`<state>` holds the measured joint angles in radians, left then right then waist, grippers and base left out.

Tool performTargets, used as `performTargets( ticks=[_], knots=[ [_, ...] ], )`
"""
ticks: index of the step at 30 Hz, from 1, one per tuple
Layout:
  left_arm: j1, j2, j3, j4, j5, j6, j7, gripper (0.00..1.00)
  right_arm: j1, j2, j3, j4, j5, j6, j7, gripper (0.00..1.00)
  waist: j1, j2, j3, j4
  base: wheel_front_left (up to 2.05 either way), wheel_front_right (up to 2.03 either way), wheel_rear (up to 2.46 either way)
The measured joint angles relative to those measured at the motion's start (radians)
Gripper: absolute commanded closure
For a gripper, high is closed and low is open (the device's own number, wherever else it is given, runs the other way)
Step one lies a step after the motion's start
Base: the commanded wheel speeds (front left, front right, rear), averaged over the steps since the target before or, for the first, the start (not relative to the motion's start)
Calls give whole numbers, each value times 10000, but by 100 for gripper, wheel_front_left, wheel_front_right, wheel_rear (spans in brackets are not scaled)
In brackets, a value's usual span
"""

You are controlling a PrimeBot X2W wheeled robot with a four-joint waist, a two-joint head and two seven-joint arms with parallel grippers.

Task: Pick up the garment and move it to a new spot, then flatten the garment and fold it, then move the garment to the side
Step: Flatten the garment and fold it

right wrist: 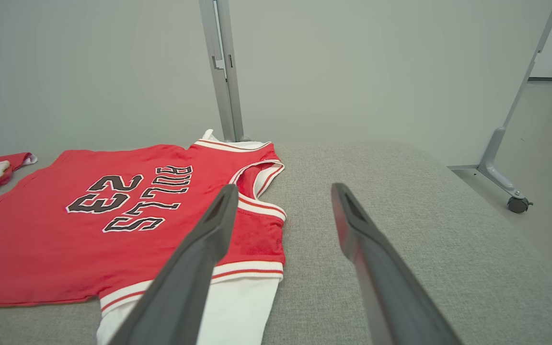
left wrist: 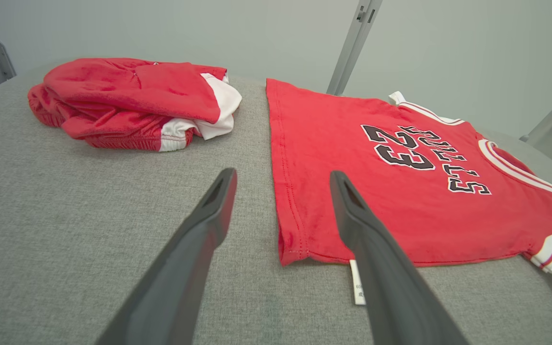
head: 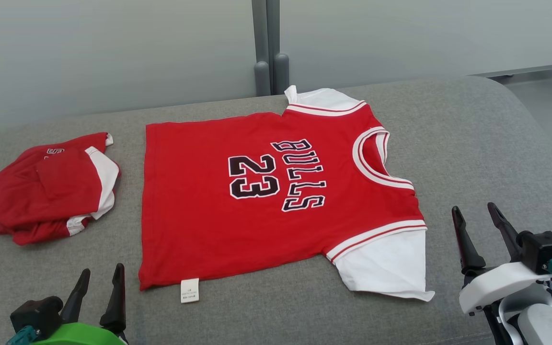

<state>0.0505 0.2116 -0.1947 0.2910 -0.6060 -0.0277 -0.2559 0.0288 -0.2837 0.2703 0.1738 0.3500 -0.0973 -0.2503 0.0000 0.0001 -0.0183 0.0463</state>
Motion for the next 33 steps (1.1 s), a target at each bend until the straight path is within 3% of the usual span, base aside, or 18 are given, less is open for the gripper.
performTargets(
  ticks=[7, 22, 33],
  knots=[
    [-2, -29, 44, 148, 36, -90, 0, 0, 13, 52, -105, 119, -84, 104, 0, 0, 0, 0, 44, -28, 0, 0, 0],
    [-241, -382, -276, 541, -17, -224, 192, 0, 604, 192, 786, 1766, -199, 886, 4, 0, 0, 0, 794, -157, 0, 0, 0],
    [-1062, -385, -366, 681, 21, -347, 186, 0, -282, 662, 1120, 2784, -198, 1329, 96, 0, 0, 0, 1626, -247, 0, 0, 0]
  ],
)
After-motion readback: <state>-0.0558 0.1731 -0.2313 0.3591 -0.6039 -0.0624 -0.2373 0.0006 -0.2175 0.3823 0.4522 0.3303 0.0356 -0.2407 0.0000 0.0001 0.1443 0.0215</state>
